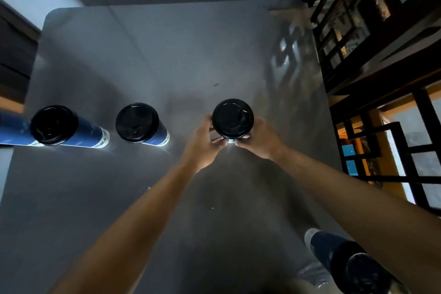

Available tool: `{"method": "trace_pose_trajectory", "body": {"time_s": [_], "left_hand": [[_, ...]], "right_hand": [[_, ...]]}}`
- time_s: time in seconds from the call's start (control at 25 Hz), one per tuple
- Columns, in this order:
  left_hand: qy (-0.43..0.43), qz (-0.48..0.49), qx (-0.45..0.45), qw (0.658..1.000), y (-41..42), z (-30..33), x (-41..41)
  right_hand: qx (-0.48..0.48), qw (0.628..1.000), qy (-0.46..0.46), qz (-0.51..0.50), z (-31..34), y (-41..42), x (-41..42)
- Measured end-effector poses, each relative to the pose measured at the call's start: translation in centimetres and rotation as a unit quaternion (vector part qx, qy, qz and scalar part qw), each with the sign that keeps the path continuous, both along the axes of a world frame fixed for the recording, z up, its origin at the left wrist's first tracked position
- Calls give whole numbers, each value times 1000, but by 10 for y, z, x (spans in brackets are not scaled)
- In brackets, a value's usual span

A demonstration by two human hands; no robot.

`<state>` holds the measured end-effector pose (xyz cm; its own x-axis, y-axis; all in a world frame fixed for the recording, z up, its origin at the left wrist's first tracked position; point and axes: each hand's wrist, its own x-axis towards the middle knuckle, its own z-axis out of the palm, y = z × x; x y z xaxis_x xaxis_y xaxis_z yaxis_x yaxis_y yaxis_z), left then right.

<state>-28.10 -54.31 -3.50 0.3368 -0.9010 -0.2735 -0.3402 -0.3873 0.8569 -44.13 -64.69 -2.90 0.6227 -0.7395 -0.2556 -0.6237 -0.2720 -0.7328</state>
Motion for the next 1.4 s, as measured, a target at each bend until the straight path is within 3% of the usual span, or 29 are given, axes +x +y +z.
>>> {"method": "trace_pose_trajectory", "body": {"time_s": [0.28,0.4,0.56,0.72,0.96,1.12,1.24,1.4], "left_hand": [[-61,-33,89,994,0,-9,-1],[-89,8,151,985,19,-7,1],[-103,27,182,977,66,2,1],[-72,-17,114,991,116,24,-27],[21,-187,-13,982,165,46,-125],[21,-251,-49,967,184,60,-181],[-23,-285,-56,957,184,62,-206],[-39,-243,-57,967,177,61,-247]], "right_hand": [[71,996,51,17,-6,-4,-3],[167,981,58,-77,14,-9,-30],[151,974,94,-143,44,7,-90],[100,973,54,-199,90,59,-146],[0,946,10,-324,138,165,-233],[36,935,-55,-350,132,209,-277],[104,936,-127,-311,113,221,-297],[30,982,-110,-152,82,216,-312]]}}
